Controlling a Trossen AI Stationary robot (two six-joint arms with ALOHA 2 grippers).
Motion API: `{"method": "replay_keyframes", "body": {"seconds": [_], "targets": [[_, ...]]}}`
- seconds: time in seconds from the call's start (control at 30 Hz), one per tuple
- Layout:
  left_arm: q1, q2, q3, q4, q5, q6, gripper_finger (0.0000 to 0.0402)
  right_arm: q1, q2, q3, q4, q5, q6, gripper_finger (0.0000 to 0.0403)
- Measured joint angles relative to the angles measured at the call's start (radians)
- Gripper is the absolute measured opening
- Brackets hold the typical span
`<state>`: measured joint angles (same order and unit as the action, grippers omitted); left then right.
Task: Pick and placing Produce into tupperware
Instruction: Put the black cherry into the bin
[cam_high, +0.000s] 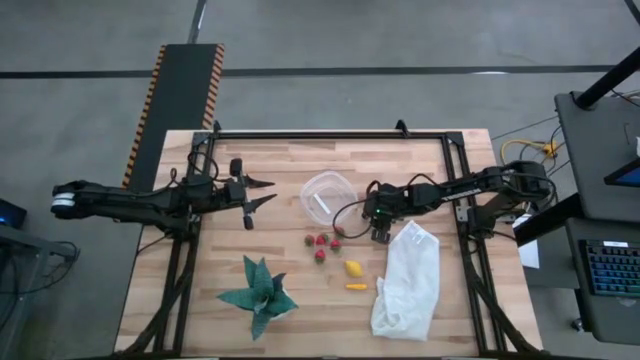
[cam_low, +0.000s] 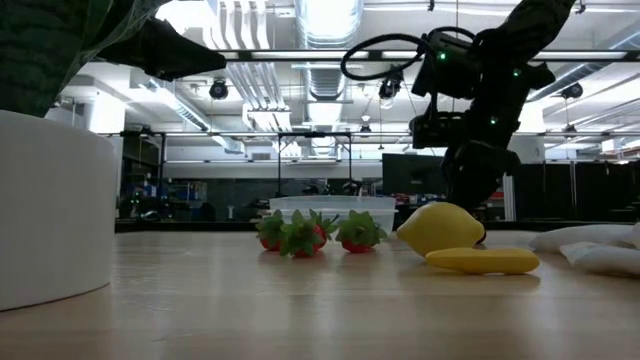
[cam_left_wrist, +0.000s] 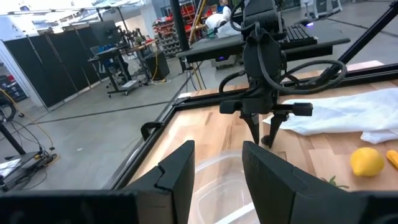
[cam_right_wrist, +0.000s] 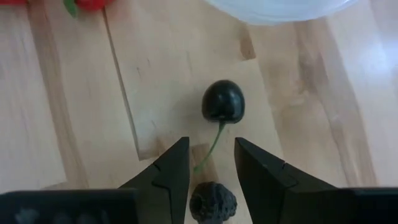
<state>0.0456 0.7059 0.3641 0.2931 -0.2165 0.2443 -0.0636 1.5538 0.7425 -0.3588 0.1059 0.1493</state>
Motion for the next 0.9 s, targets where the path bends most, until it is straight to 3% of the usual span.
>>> {"method": "replay_keyframes", "body": {"seconds": [0.43,0.9], "targets": [[0.0,-0.006,0.0,0.001,0.0,0.002,0.0121,0.0,0.029,0.002,0.001,0.001,-0.004,0.0107],[0.0,0.0,-0.003,0.0,-0.001,0.005,0.0121,-0.001,0.031,0.01,0.001,0.001,-0.022,0.001]]}}
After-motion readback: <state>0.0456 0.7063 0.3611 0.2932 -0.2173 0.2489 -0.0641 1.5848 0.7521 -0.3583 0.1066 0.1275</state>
